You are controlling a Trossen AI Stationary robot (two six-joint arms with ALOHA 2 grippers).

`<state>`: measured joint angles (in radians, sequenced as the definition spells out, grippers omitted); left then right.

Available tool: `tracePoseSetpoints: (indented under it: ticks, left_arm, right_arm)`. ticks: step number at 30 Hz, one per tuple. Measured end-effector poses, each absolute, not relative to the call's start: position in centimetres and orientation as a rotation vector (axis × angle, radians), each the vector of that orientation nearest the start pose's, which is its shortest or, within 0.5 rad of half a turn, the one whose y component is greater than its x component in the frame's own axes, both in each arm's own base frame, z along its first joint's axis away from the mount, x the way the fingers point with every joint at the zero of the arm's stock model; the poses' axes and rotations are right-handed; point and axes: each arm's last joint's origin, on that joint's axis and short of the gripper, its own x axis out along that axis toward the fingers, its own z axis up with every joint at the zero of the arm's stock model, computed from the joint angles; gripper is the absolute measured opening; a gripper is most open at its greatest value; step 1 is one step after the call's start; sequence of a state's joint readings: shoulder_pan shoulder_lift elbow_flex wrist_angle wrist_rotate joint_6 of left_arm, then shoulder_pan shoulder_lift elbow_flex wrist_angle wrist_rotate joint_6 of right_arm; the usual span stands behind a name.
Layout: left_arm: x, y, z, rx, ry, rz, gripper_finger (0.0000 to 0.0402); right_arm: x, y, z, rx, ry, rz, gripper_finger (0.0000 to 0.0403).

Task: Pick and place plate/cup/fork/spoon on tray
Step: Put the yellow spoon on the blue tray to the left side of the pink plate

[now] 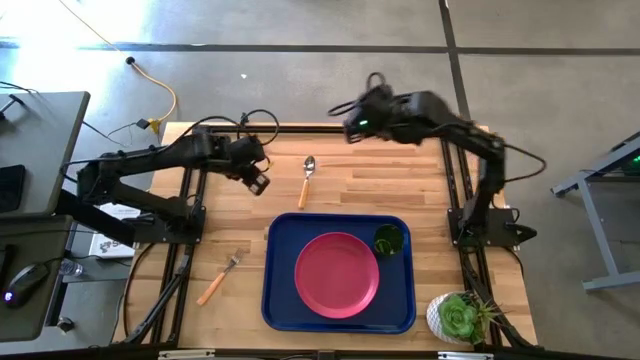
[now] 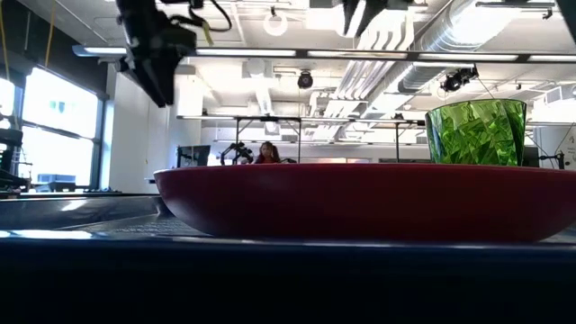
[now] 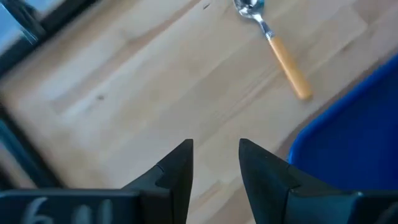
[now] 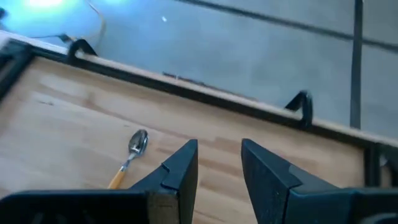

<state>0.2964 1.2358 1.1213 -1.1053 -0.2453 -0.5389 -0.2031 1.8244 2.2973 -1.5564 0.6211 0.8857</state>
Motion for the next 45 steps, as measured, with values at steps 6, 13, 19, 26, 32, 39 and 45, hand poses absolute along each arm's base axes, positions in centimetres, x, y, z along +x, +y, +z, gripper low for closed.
tracePoseSetpoints:
  ticks: [6,13,19,26,32,39,45]
  left_arm:
    - [23.4,8.9,27.3,-0.7,1.024,0.814,0.0125]
    - [26.7,10.3,24.7,-0.828,0.96,0.818,0.0125]
    - [28.5,11.0,22.3,-0.882,0.966,0.844,0.0125]
    - [30.4,11.5,19.5,-0.914,0.994,0.808,0.0125]
    - [31.8,11.9,18.2,-0.936,0.952,0.757,0.0125]
    - [32.6,12.2,16.8,-0.929,0.942,0.747,0.0125]
    - [32.9,12.4,15.7,-0.928,0.963,0.757,0.0125]
  right_arm:
    - [25.8,-7.4,48.3,0.437,0.592,-1.095,0.0114]
    - [21.3,-7.0,50.9,0.381,0.529,-1.075,0.0114]
    - [20.0,-7.0,51.3,0.327,0.539,-1.085,0.0114]
    - [20.2,-7.2,51.2,0.283,0.571,-1.074,0.0114]
    - [20.2,-7.2,51.2,0.275,0.578,-1.072,0.0114]
    - [20.2,-7.2,51.2,0.277,0.579,-1.069,0.0114]
    - [20.2,-7.1,51.2,0.28,0.58,-1.065,0.0114]
